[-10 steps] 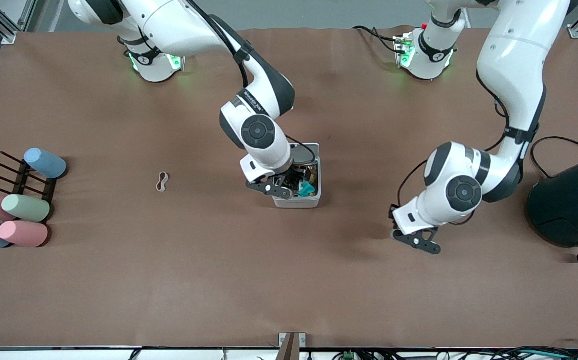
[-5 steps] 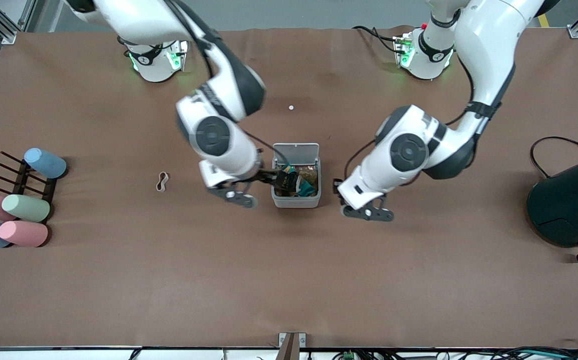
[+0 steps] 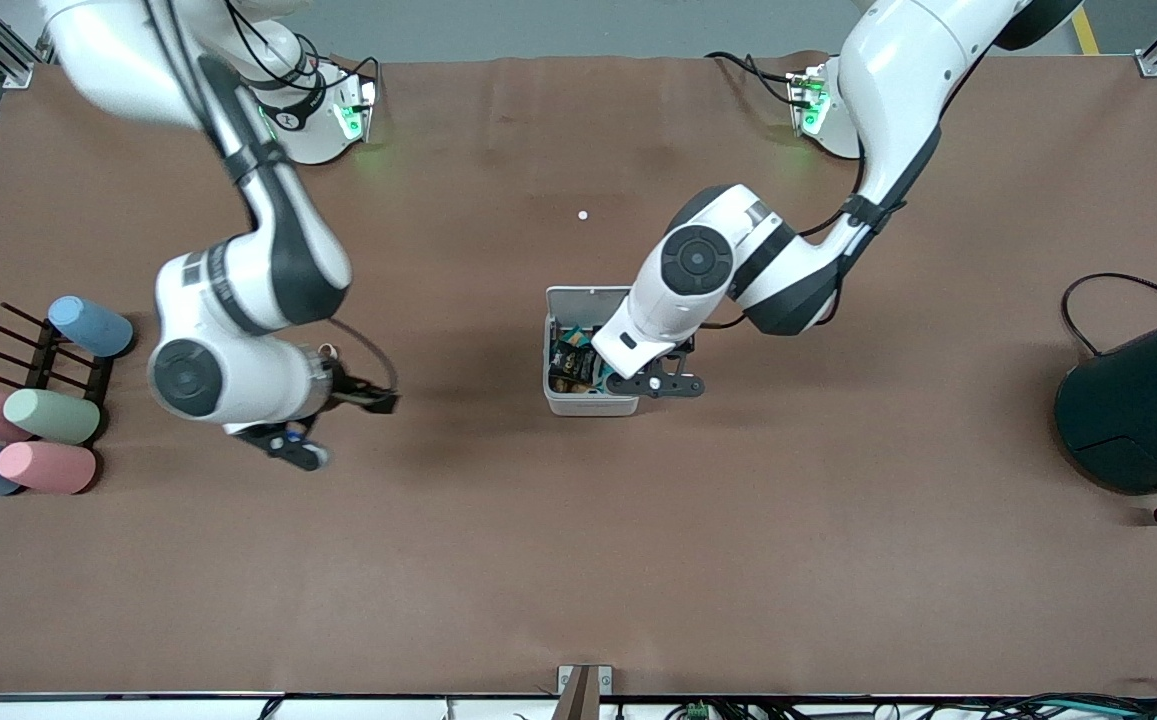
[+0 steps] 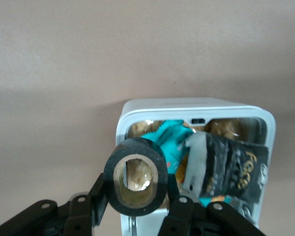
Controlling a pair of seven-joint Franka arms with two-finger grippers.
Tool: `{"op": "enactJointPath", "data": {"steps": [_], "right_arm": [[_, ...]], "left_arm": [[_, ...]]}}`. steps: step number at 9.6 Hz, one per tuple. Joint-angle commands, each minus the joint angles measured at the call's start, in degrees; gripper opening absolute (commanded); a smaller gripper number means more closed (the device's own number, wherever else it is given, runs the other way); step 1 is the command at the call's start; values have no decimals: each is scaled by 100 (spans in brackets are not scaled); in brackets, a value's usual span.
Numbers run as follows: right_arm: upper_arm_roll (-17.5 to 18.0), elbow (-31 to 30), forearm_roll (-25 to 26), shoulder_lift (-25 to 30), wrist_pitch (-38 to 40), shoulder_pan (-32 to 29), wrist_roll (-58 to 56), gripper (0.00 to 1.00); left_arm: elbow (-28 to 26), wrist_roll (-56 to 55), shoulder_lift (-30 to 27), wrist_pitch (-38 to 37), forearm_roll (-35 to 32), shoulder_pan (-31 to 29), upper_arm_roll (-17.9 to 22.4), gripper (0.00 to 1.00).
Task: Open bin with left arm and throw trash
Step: 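Grasp the white band with the right gripper while the left gripper drops the tape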
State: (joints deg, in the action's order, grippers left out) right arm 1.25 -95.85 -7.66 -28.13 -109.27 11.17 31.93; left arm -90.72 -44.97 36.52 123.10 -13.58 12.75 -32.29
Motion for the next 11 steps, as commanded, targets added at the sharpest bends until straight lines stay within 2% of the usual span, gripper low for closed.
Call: {"op": "enactJointPath", "data": {"steps": [1, 2, 3, 7, 9, 11], "right_arm": [[104, -1791, 412, 414, -1459, -553, -738, 99], [113, -2188, 431, 422, -1822, -772, -1106, 99], [113, -2323, 432, 405, -1939, -905, -1249, 99], [165, -2815, 432, 571, -2334, -802, -1268, 99], [165, -3603, 432, 904, -3368, -581, -1294, 99], [165, -3712, 432, 949, -3426, -590, -1540, 97]], "left_arm": [[98, -160, 170, 47, -329, -10, -14, 3], [98, -335, 197, 47, -347, 121, -5, 5], [107, -458, 232, 47, -347, 192, -5, 5], [107, -477, 224, 47, -521, 184, -5, 5], [98, -477, 241, 47, -593, 184, -5, 8], [89, -495, 259, 47, -593, 201, -5, 29]]}}
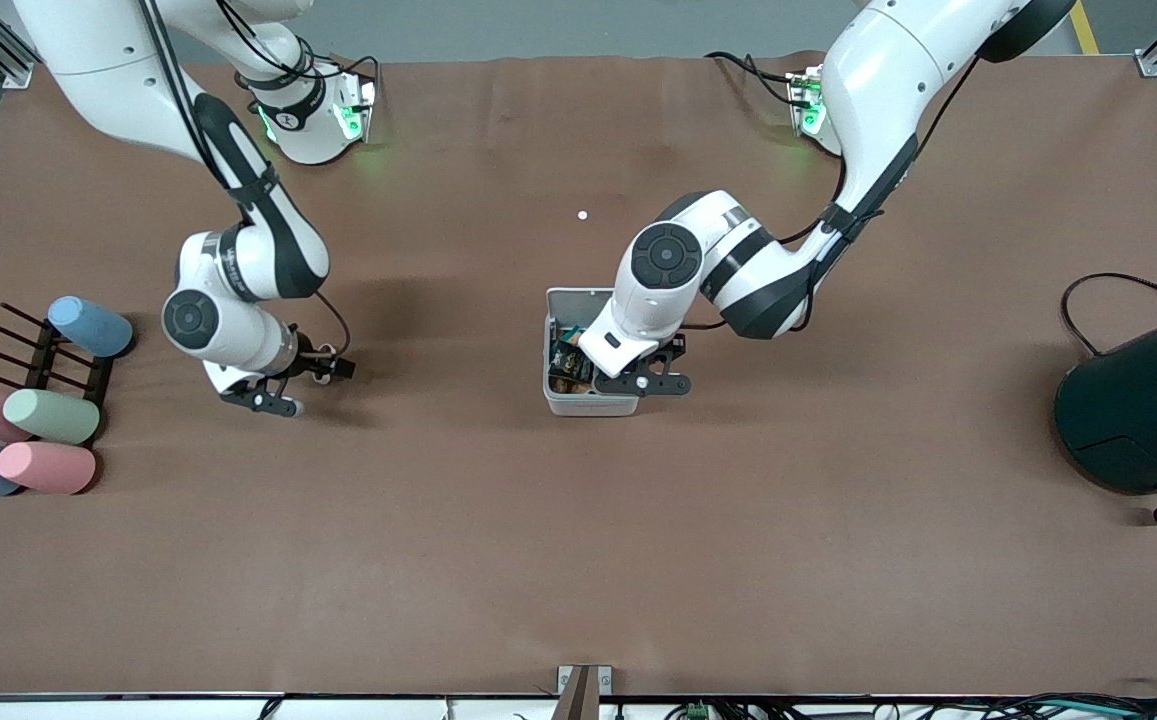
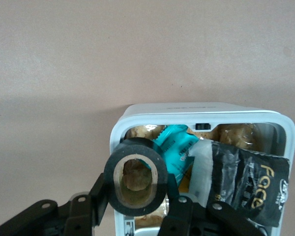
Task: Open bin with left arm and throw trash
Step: 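Grasp the white band with the right gripper while the left gripper drops the tape, then carry the white band over the bin while the left gripper withdraws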
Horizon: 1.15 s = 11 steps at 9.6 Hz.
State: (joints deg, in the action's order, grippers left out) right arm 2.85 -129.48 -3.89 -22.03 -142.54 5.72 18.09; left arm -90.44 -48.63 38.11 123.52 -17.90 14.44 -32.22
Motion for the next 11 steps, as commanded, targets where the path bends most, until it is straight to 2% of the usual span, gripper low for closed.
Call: {"op": "enactJointPath", "data": {"steps": [1, 2, 3, 4, 7, 8, 9, 11], "right_arm": [[5, -341, 55, 296, -177, -28, -166, 83], [-4, -350, 55, 295, -230, -45, -166, 50], [-4, -341, 55, 295, -230, -36, -166, 16], [-4, -332, 55, 295, -248, -36, -166, 0], [5, -263, 55, 295, -169, -45, -96, 0], [14, -140, -6, 443, 84, -36, -52, 0], [40, 348, -94, 680, 878, -19, 279, 0], [382, 2058, -706, 674, 2566, 51, 1165, 0]], "left_arm": [[70, -207, 100, 5, -162, 32, -12, 55], [53, -199, 100, 5, -196, 24, -12, 100], [53, -208, 91, 5, -292, 15, -12, 100], [62, -208, 83, -3, -293, -29, -12, 100], [79, -129, 4, -56, -302, -108, -12, 100], [79, -129, -231, -195, -285, -282, -12, 100], [105, -173, -495, -493, -215, -467, -38, 100], [141, -129, -1057, -872, -92, -941, -91, 100]]}}
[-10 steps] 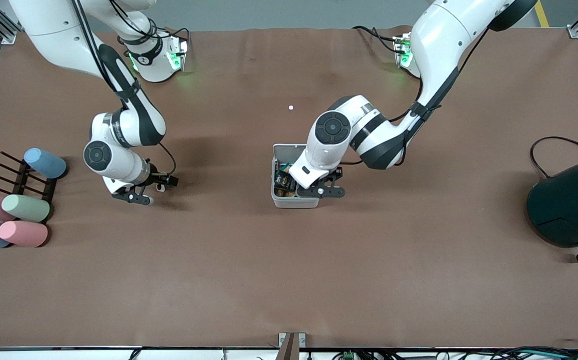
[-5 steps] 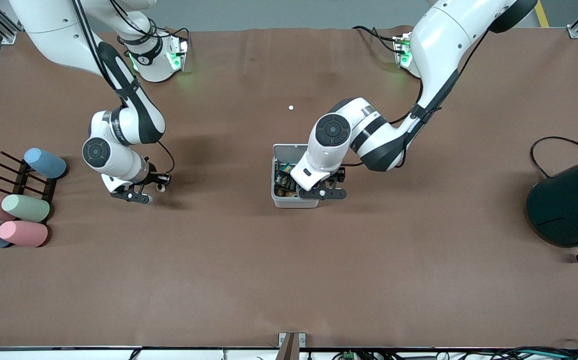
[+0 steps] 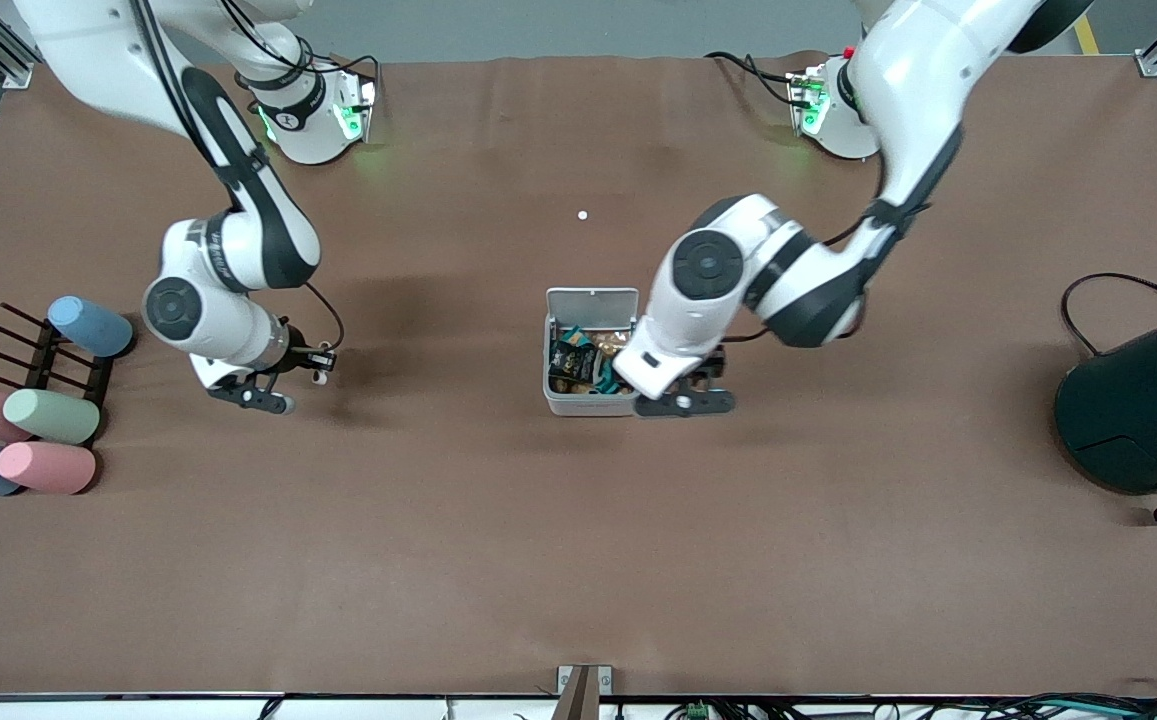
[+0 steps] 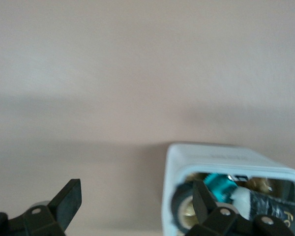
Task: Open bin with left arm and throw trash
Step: 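Carry the white band over the bin while the left gripper withdraws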
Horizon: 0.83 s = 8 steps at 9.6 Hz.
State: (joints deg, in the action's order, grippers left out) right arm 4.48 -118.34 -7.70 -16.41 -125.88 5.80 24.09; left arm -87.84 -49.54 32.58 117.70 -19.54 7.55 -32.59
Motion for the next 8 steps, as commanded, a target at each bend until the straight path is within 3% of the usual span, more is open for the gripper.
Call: {"op": "enactJointPath", "data": {"steps": [1, 3, 5, 7, 8], "right_arm": [[220, 1431, -424, 112, 1073, 366, 1214, 0], [220, 2319, -705, -254, 1013, 1174, 2664, 0], [211, 3155, -698, -896, 1004, 1720, 3459, 0], [211, 3448, -698, -1197, 900, 2073, 4039, 0], [211, 3449, -698, -1241, 646, 2196, 4277, 0]], "left_arm": [[-120, -3, -759, -440, 247, -663, -72, 100], [-50, 791, -1182, -1018, 791, -1376, -134, 100], [-23, 1777, -1463, -1415, 802, -1817, -143, 100], [195, 2509, -1911, -2072, 995, -2055, -82, 100], [536, 2998, -2035, -2720, 1091, -1925, 214, 100]]}}
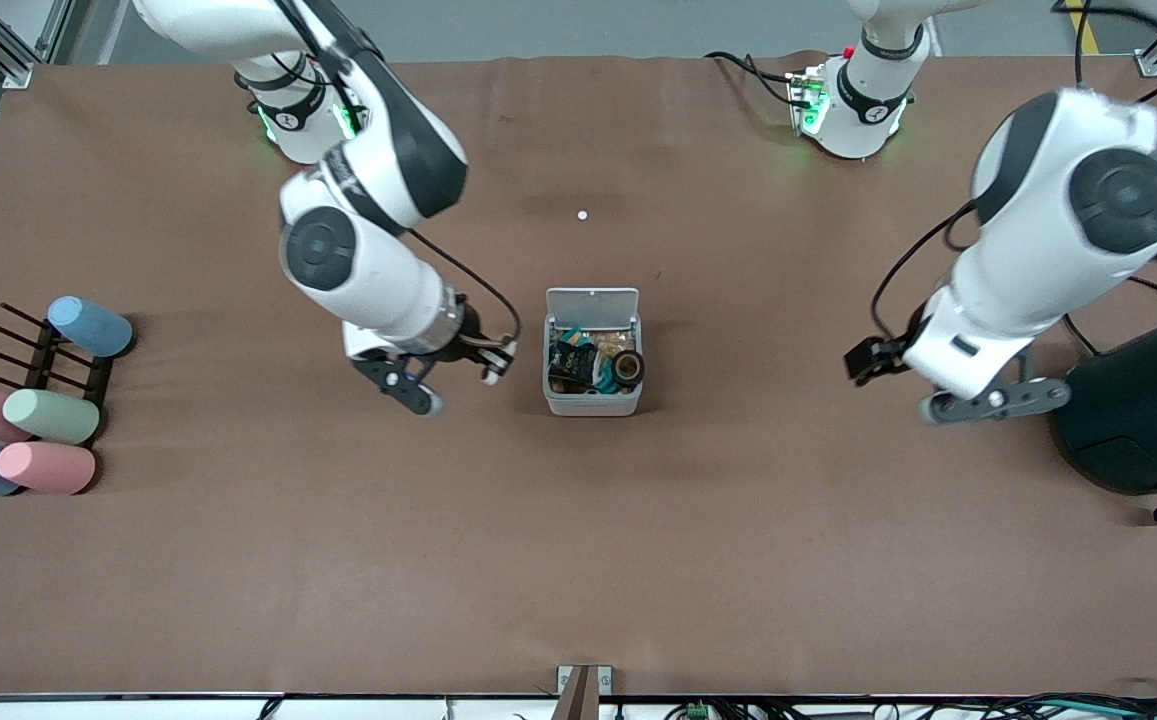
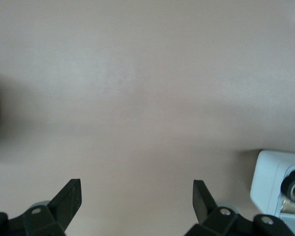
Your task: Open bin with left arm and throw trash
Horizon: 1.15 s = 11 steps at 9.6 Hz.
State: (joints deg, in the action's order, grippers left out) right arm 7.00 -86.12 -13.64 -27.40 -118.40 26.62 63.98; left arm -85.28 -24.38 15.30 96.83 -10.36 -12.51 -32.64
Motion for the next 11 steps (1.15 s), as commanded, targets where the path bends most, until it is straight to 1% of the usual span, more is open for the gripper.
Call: {"op": "enactJointPath", "data": {"steps": [1, 2, 3, 4, 5, 7, 8, 9, 10, 11], "right_arm": [[-49, 218, -77, -222, -331, 263, 421, 1], [-49, 218, -60, -318, -385, 369, 431, 2], [-58, 218, -51, -363, -542, 518, 432, 4], [-67, 201, -33, -433, -666, 684, 432, 4], [-76, 201, 10, -538, -676, 808, 432, 4], [-76, 122, 81, -600, -623, 958, 432, 5], [-76, 52, 81, -609, -623, 1002, 432, 5], [-76, 51, 81, -609, -632, 994, 432, 6], [-84, 51, 81, -635, -623, 976, 423, 10], [-84, 51, 81, -635, -614, 959, 431, 31]], "left_arm": [[431, 939, -552, -874, 383, 517, 989, 100], [302, 1231, -920, -1094, 620, 1043, 1919, 100], [-47, 1329, -1298, -1096, 1040, 1344, 2563, 100], [-381, 1348, -1597, -983, 1062, 1382, 2709, 100], [-698, 1478, -1879, -817, 1027, 1391, 2745, 100], [-745, 1463, -1873, -763, 1045, 1374, 2859, 100], [-727, 1453, -1873, -475, 1114, 1382, 3007, 100], [-718, 1488, -1873, -438, 1202, 1356, 3044, 100], [-718, 1488, -1881, -455, 1185, 1347, 3053, 100], [-483, 1401, -1777, -655, 1072, 1399, 3062, 100]]}}
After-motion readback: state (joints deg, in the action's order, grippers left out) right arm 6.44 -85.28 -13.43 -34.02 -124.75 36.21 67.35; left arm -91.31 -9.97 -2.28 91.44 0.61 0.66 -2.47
